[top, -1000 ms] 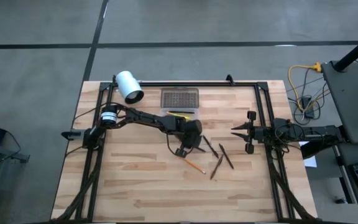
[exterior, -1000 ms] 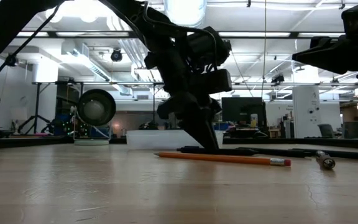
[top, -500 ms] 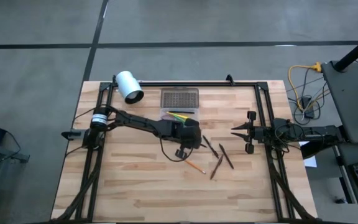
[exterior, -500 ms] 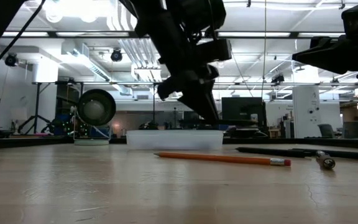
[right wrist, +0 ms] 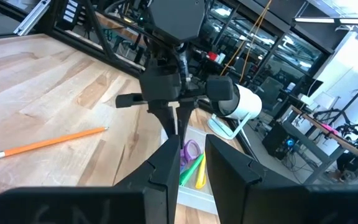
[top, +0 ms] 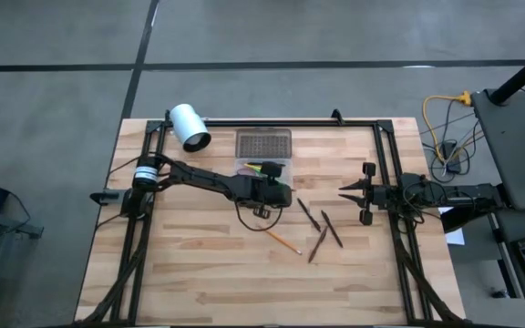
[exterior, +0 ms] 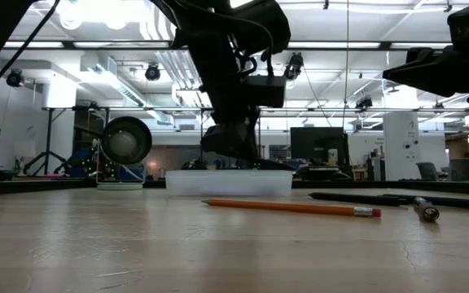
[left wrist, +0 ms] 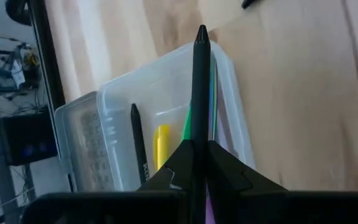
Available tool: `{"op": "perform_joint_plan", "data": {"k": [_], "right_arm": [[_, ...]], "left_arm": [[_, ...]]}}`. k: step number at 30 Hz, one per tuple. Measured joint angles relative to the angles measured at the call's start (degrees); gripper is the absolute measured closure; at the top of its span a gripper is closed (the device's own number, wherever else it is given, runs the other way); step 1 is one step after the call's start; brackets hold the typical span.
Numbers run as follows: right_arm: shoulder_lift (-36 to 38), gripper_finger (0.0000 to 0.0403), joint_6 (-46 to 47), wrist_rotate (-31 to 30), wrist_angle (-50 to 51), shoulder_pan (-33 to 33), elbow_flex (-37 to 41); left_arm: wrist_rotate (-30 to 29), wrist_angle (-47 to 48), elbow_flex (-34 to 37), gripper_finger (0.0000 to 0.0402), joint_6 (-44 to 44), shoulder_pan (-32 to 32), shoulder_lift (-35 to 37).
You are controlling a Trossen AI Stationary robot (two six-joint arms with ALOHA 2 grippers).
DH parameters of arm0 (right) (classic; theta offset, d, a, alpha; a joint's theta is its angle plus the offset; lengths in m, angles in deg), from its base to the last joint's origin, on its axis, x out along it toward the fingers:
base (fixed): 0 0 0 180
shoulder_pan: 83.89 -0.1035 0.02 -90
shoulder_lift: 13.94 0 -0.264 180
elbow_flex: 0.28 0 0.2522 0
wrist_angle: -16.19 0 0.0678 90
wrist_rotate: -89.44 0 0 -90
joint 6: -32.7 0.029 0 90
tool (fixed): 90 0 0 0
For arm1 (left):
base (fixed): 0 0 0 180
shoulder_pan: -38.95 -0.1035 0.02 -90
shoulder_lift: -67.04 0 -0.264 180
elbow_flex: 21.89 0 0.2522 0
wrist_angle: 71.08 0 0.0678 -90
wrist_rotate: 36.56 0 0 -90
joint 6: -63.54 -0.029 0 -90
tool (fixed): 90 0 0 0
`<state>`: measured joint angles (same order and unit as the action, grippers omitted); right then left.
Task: Pick & place school supplies into a supply box
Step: Put the black pen into the supply box
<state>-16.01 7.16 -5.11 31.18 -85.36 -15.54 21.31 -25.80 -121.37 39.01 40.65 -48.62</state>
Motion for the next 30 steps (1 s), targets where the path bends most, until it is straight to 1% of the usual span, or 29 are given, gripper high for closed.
{"op": "perform_joint_plan", "data": {"k": [2,8,10,14,22,30], "right_arm": [[0.0,0.0335,0.0,0.0,0.0,0.0,0.0],[0.0,0.0335,0.0,0.0,0.0,0.0,0.0],[0.0,0.0335,0.0,0.0,0.0,0.0,0.0],[0.0,0.0335,0.0,0.0,0.0,0.0,0.0],[0.0,0.0335,0.0,0.0,0.0,0.0,0.0],[0.0,0.0335,0.0,0.0,0.0,0.0,0.0]], "left_arm": [[-0.5,0.2,0.0,0.0393,0.1,-0.1,0.0],[-6.2,1.4,0.3,0.0393,0.8,-0.3,0.0],[-7.3,1.7,0.3,0.0393,1.2,-0.5,0.0],[-7.4,3.0,0.3,0.0388,2.5,-0.9,0.3],[-7.3,5.6,0.3,0.0364,4.1,-1.1,0.3],[-6.9,5.6,0.3,0.0359,4.3,-1.1,0.3]]}}
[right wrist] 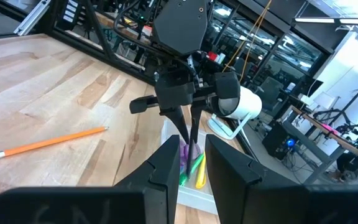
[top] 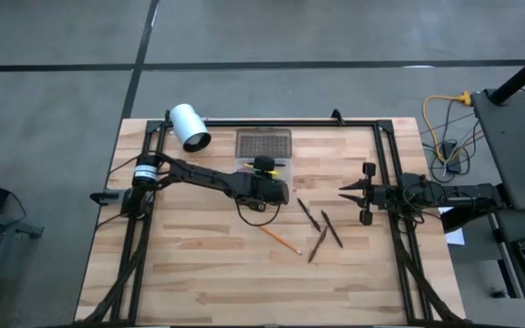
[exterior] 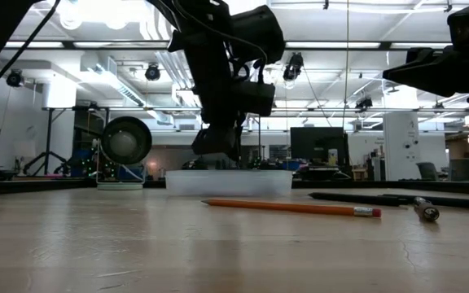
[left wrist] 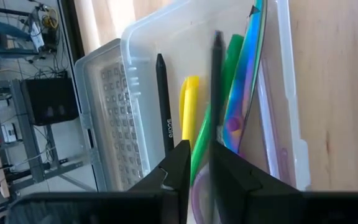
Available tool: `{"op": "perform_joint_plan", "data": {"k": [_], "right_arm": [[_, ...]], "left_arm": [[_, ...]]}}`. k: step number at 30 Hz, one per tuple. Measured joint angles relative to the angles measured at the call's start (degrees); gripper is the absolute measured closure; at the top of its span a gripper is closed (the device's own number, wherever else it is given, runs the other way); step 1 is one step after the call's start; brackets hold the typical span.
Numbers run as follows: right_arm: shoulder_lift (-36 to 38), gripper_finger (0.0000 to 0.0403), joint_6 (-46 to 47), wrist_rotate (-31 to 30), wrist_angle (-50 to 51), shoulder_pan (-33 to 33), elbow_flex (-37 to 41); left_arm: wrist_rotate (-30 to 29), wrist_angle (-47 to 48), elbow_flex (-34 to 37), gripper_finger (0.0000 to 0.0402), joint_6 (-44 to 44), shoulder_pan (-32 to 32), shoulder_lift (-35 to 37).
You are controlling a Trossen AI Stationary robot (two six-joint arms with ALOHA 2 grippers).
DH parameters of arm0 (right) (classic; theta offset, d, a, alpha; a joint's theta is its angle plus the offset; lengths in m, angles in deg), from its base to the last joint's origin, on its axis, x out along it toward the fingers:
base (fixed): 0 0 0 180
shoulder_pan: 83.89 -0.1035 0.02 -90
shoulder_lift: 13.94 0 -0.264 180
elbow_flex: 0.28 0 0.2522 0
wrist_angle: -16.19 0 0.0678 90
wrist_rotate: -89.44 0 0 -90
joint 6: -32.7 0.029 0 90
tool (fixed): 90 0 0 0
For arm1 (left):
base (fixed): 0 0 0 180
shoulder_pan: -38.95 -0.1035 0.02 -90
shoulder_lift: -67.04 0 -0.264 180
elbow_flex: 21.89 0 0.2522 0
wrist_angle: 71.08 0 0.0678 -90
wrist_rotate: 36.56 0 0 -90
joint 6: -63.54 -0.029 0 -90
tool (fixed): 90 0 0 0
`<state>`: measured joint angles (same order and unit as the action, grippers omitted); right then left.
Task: Pick & place school supplies into a supply box
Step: Put the black pen into the supply box, then put the orange pencil into the supply box
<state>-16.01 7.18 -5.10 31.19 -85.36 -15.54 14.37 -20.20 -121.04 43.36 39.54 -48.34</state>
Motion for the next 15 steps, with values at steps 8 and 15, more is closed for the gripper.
{"op": "perform_joint_plan", "data": {"k": [8,15], "right_arm": [[0.0,0.0335,0.0,0.0,0.0,0.0,0.0],[0.0,0.0335,0.0,0.0,0.0,0.0,0.0]], "left_arm": [[0.5,0.0,0.0,0.0359,0.0,0.1,0.0],[11.2,0.3,-1.7,0.0358,-0.3,1.8,0.0]]}}
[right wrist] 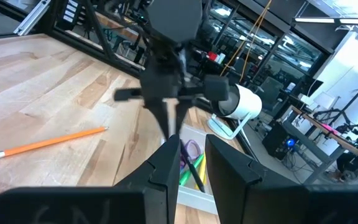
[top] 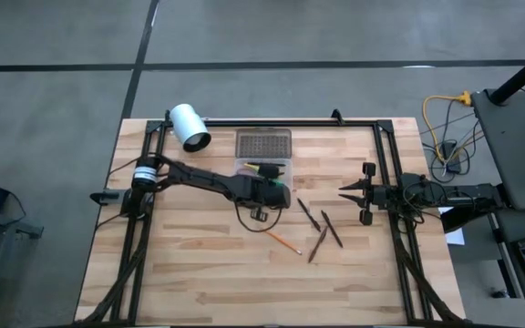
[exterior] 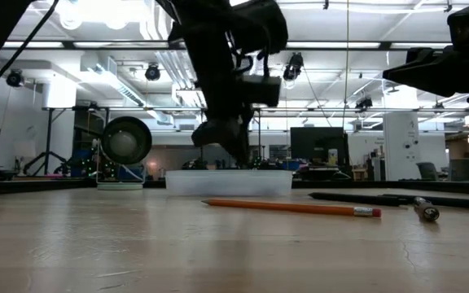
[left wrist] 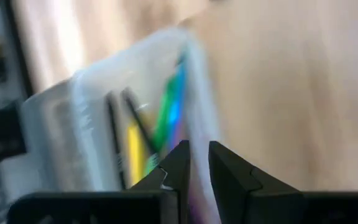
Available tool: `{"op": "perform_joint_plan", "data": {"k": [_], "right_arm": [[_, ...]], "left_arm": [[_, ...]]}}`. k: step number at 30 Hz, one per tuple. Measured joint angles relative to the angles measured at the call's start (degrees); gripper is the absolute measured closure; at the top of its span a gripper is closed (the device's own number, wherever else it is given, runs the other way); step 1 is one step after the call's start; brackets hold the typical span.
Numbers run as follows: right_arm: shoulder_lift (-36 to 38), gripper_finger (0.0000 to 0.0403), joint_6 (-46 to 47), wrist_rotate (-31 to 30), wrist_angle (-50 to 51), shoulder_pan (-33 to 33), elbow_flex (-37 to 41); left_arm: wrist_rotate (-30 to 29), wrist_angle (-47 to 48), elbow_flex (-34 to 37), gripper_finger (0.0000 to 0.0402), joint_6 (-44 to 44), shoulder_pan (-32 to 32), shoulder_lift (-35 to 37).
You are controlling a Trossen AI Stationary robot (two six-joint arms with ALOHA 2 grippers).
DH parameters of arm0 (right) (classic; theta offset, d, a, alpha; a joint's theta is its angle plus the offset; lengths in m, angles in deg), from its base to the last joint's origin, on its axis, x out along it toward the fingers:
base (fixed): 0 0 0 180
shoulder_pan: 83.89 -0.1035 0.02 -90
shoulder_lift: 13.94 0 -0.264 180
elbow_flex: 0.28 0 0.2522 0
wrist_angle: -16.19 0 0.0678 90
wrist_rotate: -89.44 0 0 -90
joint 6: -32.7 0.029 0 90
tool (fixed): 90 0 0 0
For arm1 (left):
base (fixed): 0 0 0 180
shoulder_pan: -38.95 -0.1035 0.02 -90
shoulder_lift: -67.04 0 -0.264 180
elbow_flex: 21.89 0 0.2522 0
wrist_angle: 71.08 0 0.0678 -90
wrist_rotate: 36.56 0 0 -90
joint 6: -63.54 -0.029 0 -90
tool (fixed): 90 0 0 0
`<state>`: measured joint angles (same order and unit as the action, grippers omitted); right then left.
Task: Pick & place school supplies into a supply box
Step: Put the orange pencil into the supply box
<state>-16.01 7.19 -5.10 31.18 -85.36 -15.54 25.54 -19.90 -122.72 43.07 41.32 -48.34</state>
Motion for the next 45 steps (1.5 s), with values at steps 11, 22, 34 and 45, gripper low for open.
{"op": "perform_joint_plan", "data": {"k": [11,22,34,45], "right_arm": [[0.0,0.0335,0.0,0.0,0.0,0.0,0.0],[0.0,0.0335,0.0,0.0,0.0,0.0,0.0],[0.0,0.0335,0.0,0.0,0.0,0.0,0.0],[0.0,0.0335,0.0,0.0,0.0,0.0,0.0]], "left_arm": [[8.7,2.9,-4.3,0.0358,-0.5,4.8,-0.4],[15.1,4.4,-4.8,0.0358,-1.7,6.6,-0.7],[24.9,5.3,-3.6,0.0358,-0.3,6.7,-0.7],[25.0,5.5,-0.9,0.0358,-0.2,6.6,-0.8]]}}
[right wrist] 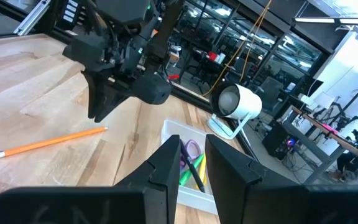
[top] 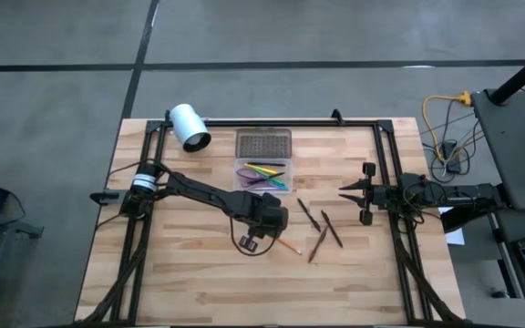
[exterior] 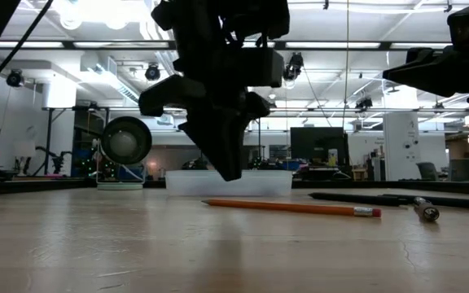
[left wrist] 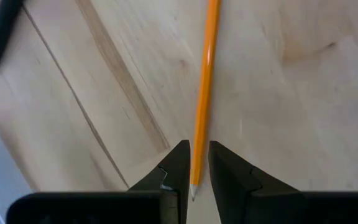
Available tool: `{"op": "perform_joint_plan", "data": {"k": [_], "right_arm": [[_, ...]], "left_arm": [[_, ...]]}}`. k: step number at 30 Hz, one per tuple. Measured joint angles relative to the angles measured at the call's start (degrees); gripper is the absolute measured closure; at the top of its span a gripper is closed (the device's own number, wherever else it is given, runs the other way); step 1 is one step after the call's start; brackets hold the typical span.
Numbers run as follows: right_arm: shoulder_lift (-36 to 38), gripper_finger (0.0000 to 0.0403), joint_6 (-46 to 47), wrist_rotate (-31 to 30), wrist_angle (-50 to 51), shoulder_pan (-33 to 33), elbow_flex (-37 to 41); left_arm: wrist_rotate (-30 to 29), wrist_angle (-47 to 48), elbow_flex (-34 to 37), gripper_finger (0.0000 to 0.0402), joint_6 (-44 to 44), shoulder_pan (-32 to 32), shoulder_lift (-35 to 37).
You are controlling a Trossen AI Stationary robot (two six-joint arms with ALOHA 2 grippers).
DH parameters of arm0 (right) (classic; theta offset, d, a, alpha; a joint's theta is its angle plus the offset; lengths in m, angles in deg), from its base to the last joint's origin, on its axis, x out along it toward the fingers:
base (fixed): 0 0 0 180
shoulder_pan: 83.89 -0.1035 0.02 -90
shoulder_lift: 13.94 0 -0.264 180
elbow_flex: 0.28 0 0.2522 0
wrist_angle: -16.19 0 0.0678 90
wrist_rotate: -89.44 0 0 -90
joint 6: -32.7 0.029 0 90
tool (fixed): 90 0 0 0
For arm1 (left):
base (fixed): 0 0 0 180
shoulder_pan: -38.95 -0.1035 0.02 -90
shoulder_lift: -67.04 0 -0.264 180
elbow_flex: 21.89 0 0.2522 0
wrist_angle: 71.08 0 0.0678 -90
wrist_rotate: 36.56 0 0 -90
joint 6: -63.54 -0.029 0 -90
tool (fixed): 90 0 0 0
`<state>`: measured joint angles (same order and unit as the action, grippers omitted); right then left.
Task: Pick & place school supplies into a supply box
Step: Put the orange pencil into the supply box
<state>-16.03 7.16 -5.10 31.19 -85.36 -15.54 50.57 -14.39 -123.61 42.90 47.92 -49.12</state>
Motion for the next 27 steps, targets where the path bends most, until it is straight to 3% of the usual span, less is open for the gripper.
{"op": "perform_joint_plan", "data": {"k": [18,27], "right_arm": [[0.0,0.0335,0.0,0.0,0.0,0.0,0.0],[0.0,0.0335,0.0,0.0,0.0,0.0,0.0]], "left_arm": [[2.3,0.0,0.1,0.0359,-1.3,-0.9,-3.8],[4.5,1.5,-0.6,0.0395,-1.3,-0.8,-3.8]]}}
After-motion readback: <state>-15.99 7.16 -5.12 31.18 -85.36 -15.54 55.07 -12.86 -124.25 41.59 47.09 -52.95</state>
